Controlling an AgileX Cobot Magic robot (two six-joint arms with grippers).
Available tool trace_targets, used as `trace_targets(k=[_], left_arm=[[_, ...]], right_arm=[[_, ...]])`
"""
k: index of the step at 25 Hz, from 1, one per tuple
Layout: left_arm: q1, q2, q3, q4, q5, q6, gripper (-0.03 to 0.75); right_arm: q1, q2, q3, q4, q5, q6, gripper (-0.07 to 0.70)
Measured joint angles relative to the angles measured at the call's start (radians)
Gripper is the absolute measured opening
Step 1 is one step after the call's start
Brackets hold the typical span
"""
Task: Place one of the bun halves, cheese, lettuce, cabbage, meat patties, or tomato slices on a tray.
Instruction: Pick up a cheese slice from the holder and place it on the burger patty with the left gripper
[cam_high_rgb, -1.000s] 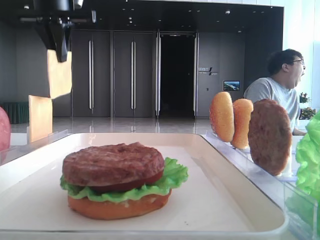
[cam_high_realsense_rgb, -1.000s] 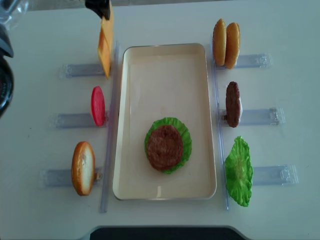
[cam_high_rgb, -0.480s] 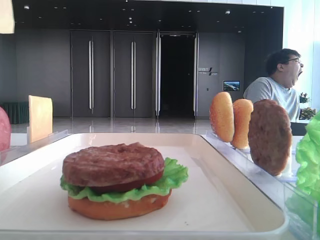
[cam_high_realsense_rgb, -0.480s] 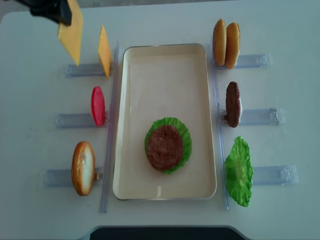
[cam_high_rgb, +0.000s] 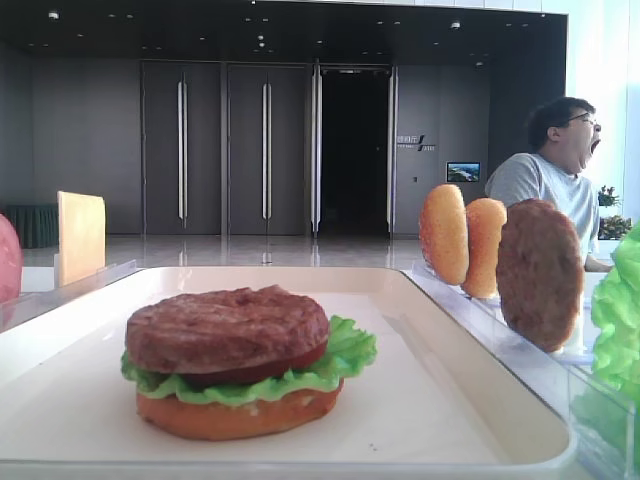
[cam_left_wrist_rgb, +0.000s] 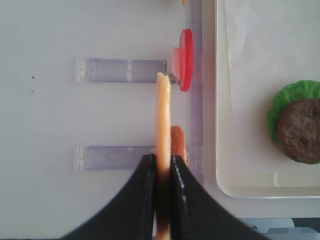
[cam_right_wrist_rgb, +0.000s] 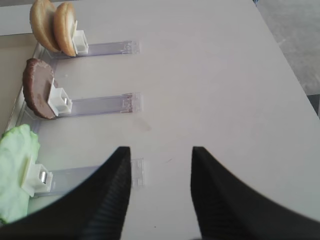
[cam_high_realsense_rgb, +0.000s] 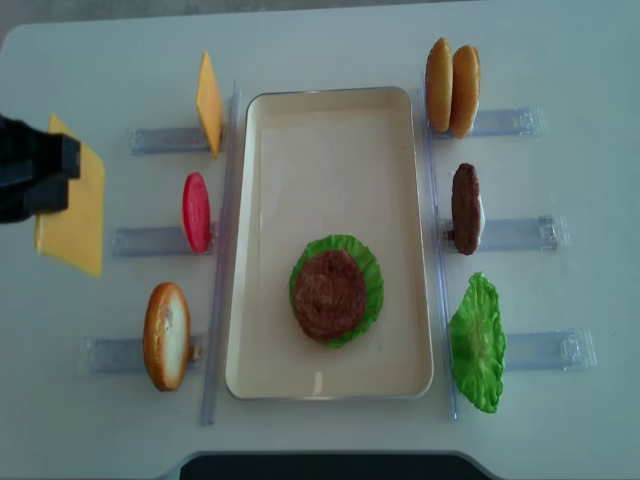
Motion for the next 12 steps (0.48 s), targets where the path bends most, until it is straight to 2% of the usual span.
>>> trace_targets(k=[3,5,6,8,10,12], left_arm=[[0.0,-0.034,0.055,-0.037,-0.064,-0.003,0.034],[0.0,-0.036,0.098,-0.108,-0.136,0.029,0.034],[0.0,-0.033,0.119,-0.166,-0.189,0.057,0.034],[0.0,-0.018,0.173,-0.315,-0.308,0.152,0.034],[0.0,0.017,0.221,-0.513,-0.404,0.274,0.034],[0.0,0.066,0.26,-0.728,-0.464,0.462,0.034]], right_arm=[[0.0,0.0,0.0,0.0,-0.001,0.0,0.279],[0.0,0.0,0.0,0.0,-0.001,0.0,0.279],[0.0,0.0,0.0,0.0,-0.001,0.0,0.279],[0.0,0.0,0.0,0.0,-0.001,0.0,0.279],[0.0,0.0,0.0,0.0,-0.001,0.0,0.279],[0.0,0.0,0.0,0.0,-0.001,0.0,0.279]])
